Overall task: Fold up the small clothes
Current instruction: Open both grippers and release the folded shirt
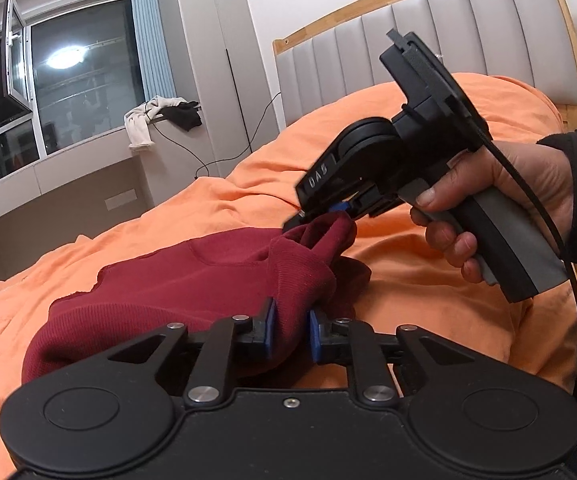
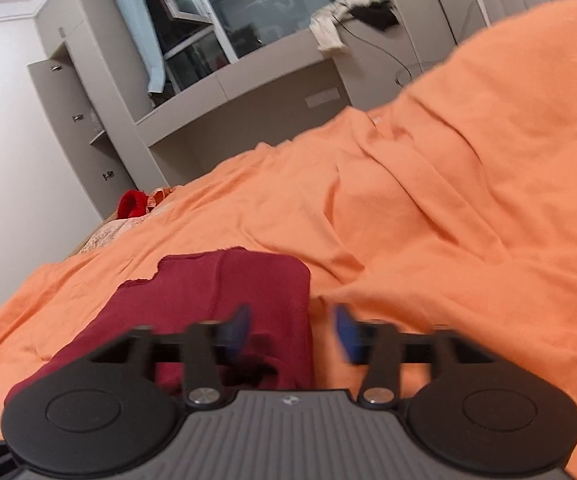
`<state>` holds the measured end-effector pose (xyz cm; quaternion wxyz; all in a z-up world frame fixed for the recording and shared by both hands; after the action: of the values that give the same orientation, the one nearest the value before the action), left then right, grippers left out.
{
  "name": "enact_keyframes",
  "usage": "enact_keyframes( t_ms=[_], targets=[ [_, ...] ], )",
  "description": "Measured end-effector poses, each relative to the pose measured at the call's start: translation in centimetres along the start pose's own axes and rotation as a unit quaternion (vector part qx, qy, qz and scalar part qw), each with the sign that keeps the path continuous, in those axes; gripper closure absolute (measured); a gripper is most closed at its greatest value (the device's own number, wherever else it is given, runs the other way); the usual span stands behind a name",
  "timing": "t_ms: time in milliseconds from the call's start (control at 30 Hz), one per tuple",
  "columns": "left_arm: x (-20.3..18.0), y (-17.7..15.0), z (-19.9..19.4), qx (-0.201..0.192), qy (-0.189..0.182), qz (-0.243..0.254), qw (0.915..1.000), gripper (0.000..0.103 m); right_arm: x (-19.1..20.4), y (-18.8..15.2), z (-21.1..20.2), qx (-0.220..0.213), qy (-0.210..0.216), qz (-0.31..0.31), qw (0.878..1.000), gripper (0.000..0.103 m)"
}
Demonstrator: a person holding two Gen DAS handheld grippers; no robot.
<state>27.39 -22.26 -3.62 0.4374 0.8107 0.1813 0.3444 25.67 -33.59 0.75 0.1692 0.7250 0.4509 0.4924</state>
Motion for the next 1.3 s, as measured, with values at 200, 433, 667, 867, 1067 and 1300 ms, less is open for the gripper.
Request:
enact_keyframes(
  t_ms=[200, 433, 667, 867, 1067, 1300],
  targets=[
    [0.7, 0.1, 0.1, 0.001, -0.012, -0.025, 0.9996, 0.084, 1.9, -0.6, -0.8, -0.002, 0.008, -0.057, 0.998, 0.025],
    [1.8, 0.5, 0.2, -0.002, -0.03, -0.053, 0.9982, 0.078, 1.1, -3.0, 0.7, 0.057, -0.012, -0.084, 0.995, 0.012],
    [4.0, 2.4, -1.9, -0.052, -0.057, -0.124, 0.9892, 0.035, -0.4, -3.5, 0.1, 0.06, -0.024, -0.081, 0.995, 0.0],
    [8.8, 2.9, -3.3, -0.071, 0.014, -0.175, 0.982, 0.015, -0.7, -3.5, 0.2, 0.062, -0.022, -0.073, 0.995, 0.0],
    [14.7, -0.5, -2.4, -0.026, 0.092, -0.261, 0.9608, 0.002, -0.7, -3.5, 0.2, 0.062, -0.023, -0.071, 0.995, 0.0],
    [16.2, -4.5, -0.5, 0.054, 0.108, -0.298, 0.9469, 0.001, -0.8, -3.5, 0.4, 0.064, -0.023, -0.065, 0.996, 0.0]
  ],
)
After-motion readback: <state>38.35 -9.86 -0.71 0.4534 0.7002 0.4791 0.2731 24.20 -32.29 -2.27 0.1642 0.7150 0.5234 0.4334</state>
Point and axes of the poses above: each gripper's, at about its wrist camera, not at the fingertips, and z roughly the way its jaws point, x to its left, y to its top, the point moved 9 cm from there along z, roughly the way its jaws point, and after that the axes turned 11 degrees about z, right-handed, at the moved point
